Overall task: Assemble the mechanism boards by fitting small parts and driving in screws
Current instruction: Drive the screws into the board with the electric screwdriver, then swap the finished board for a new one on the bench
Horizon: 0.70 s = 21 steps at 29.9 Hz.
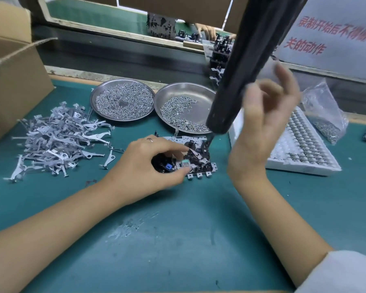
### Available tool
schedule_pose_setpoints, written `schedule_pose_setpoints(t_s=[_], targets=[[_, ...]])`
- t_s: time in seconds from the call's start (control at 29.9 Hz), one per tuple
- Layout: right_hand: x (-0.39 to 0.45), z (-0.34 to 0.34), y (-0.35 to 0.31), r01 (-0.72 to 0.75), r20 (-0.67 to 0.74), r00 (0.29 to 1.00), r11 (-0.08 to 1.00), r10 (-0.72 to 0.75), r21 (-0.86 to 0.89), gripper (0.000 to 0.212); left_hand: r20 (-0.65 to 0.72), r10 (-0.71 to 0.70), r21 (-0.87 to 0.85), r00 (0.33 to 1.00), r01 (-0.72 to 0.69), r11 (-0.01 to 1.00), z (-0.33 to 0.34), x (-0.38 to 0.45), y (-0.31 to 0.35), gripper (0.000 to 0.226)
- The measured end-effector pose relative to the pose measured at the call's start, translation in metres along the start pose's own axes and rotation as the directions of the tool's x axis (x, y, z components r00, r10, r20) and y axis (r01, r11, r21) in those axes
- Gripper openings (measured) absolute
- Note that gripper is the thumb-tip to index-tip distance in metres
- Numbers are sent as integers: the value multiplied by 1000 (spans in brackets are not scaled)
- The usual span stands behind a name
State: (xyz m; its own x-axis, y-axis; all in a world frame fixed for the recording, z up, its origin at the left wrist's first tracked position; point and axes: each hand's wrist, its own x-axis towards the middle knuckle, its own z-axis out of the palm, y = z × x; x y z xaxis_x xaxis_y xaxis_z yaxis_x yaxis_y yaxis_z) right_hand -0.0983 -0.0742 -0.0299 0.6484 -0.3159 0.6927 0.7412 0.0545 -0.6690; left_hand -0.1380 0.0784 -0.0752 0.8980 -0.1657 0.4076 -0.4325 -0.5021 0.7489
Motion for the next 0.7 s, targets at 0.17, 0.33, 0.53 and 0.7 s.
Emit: schedule_pose_setpoints(t_s=[0.17, 0.33, 0.53, 0.7], targets=[[-45, -14, 6, 297, 518, 854, 869, -56, -396, 23, -281, -136, -153, 950, 96, 984, -8, 9, -7, 16], [-66, -2, 6, 668, 823, 455, 481, 340, -568, 38, -406, -190, -200, 894, 116, 973, -13, 13, -13, 22], [-81, -31, -27, 706, 850, 386, 479, 359, -523, 31, -415, -120, -134, 902, 70, 989, -13, 11, -14, 19], [-82, -104, -58, 701, 822, 456, 431, 341, -568, 27, -387, 3, -17, 922, -10, 1000, -10, 7, -9, 15]])
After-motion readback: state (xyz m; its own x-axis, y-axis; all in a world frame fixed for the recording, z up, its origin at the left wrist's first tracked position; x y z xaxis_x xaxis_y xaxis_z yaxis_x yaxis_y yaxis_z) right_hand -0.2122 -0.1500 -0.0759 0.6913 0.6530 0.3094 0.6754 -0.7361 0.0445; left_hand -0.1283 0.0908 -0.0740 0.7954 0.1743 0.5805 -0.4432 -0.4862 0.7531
